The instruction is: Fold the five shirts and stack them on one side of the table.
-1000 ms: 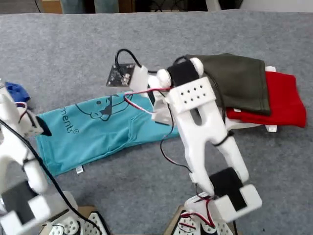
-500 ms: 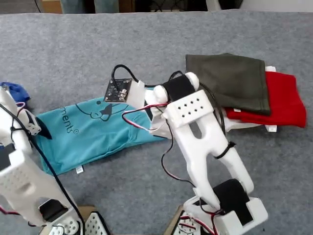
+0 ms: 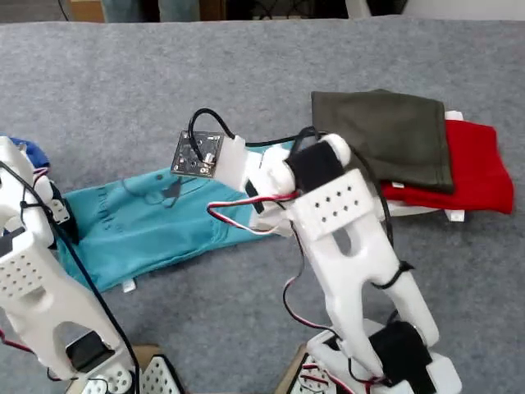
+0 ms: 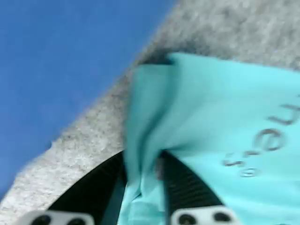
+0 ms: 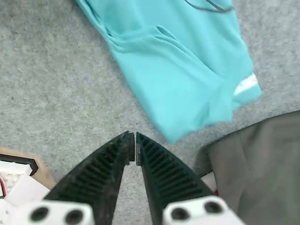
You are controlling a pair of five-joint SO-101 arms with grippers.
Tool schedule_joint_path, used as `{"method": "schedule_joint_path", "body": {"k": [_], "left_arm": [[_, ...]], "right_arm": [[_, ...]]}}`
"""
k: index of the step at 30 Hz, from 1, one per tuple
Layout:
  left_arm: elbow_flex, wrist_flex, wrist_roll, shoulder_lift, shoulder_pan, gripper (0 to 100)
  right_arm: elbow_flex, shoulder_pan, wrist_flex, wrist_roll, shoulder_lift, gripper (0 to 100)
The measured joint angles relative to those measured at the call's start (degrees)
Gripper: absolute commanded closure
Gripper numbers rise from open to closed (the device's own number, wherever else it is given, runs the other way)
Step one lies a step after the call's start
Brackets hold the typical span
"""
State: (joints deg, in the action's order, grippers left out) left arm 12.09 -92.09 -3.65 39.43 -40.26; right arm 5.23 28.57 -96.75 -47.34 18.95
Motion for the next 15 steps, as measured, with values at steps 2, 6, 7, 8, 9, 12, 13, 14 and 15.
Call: {"method": "schedule_joint_path", "body": {"k": [2, 6, 7, 8, 9, 12, 13, 14, 15], "left_arm": [[1.49, -1.41, 0.00, 0.70, 0.00, 97], [5.45, -4.13, 0.00, -0.09, 0.00, 97], [6.07, -4.84, -0.62, -0.53, 0.00, 97], [6.86, -5.54, -1.58, -1.05, -0.09, 97], [7.56, -6.59, -2.73, -1.93, -0.26, 97], [7.74, -7.65, -5.19, -6.51, 1.58, 97], [7.56, -7.74, -5.54, -8.35, 2.46, 97], [7.21, -7.82, -5.80, -10.46, 3.43, 97], [6.51, -7.82, -5.89, -12.57, 4.48, 97]], "right_arm": [[0.00, 0.00, 0.00, 0.00, 1.23, 98.4], [0.00, 0.00, 0.53, 0.00, 3.16, 98.4], [0.00, 0.00, 1.05, 0.00, 3.52, 98.4], [0.00, 0.00, 1.76, 0.00, 3.96, 98.4], [0.00, 0.00, 2.64, 0.00, 4.22, 98.4], [0.00, -1.32, 6.68, 0.00, 4.48, 98.4], [0.00, -2.37, 8.35, 0.00, 4.48, 98.4], [0.00, -3.52, 10.29, 0.00, 4.48, 98.4], [0.00, -4.84, 12.48, 0.00, 4.48, 98.4]]}}
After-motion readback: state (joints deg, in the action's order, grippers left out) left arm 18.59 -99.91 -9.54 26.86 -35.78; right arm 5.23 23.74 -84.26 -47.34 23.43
